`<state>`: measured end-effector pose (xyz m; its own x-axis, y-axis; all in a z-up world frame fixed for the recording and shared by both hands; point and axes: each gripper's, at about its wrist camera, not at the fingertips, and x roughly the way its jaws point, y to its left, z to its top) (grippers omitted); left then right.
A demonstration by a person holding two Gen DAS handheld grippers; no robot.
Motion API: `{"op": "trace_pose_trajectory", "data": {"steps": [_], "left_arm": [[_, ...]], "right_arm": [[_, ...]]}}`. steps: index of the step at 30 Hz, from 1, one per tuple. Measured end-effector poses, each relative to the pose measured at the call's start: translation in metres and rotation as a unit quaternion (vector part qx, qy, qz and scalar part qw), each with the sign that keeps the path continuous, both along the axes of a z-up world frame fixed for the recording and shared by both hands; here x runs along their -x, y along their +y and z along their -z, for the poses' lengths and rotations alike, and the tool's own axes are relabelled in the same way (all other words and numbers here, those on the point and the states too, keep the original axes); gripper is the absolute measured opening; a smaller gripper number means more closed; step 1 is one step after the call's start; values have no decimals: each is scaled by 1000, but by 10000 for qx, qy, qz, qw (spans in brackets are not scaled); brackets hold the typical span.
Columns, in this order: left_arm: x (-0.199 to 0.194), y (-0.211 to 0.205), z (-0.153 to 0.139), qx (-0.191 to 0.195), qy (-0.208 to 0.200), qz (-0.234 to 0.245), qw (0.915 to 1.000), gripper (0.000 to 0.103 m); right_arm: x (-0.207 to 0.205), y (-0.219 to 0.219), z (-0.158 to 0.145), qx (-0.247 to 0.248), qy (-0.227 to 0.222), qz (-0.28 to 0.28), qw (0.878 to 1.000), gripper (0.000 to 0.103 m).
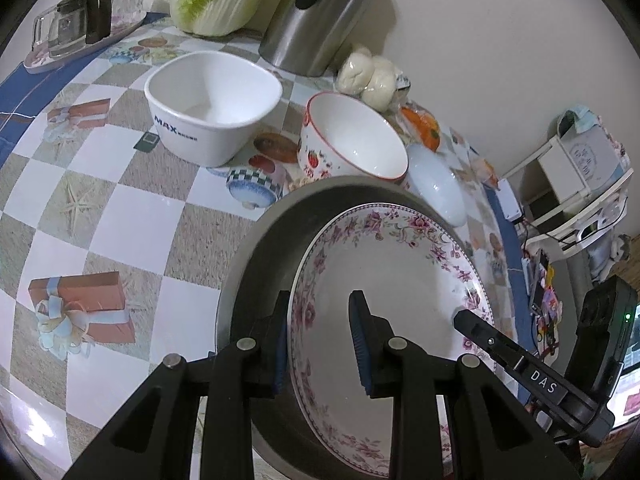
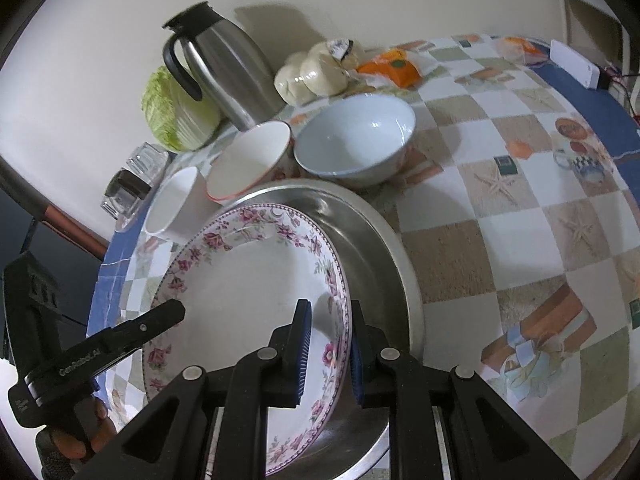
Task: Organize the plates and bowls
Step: 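Carry the floral plate over the steel basin and lower it inside, then set the floral plate flat in the basin and open both grippers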
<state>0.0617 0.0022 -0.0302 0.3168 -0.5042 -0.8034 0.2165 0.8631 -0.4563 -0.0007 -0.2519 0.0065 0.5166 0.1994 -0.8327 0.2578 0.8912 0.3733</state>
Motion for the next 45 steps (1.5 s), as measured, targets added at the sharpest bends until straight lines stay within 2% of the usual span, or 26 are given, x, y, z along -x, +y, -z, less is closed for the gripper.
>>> {"op": "trace_pose_trajectory", "data": {"steps": [7,13,20,29,33,39,45], "left_arm": [[-2,-5,12,-227,173,66,9996,29],[-3,-2,10,-399,80,-21,9992,29],[-5,8,9,-289,128,-197,9993,29],[-5,6,6,-440,15,-224,9988,29],[-5,2,7,-572,-32,-153,9982,29],[-4,-4,8,-771,-94,-43,9970,29],[-4,-4,9,-766,-90,-39,9970,29]], "right_arm": [[-2,2,6,126,111,-22,9999,19],[-5,8,7,213,156,-158,9995,18],[-7,13,9,314,181,-251,9990,18],[-8,13,11,321,159,-284,9990,18],[-8,15,10,476,169,-291,9983,18],[-8,22,6,1081,228,-346,9933,19],[-8,22,6,1156,230,-356,9924,19]]}}
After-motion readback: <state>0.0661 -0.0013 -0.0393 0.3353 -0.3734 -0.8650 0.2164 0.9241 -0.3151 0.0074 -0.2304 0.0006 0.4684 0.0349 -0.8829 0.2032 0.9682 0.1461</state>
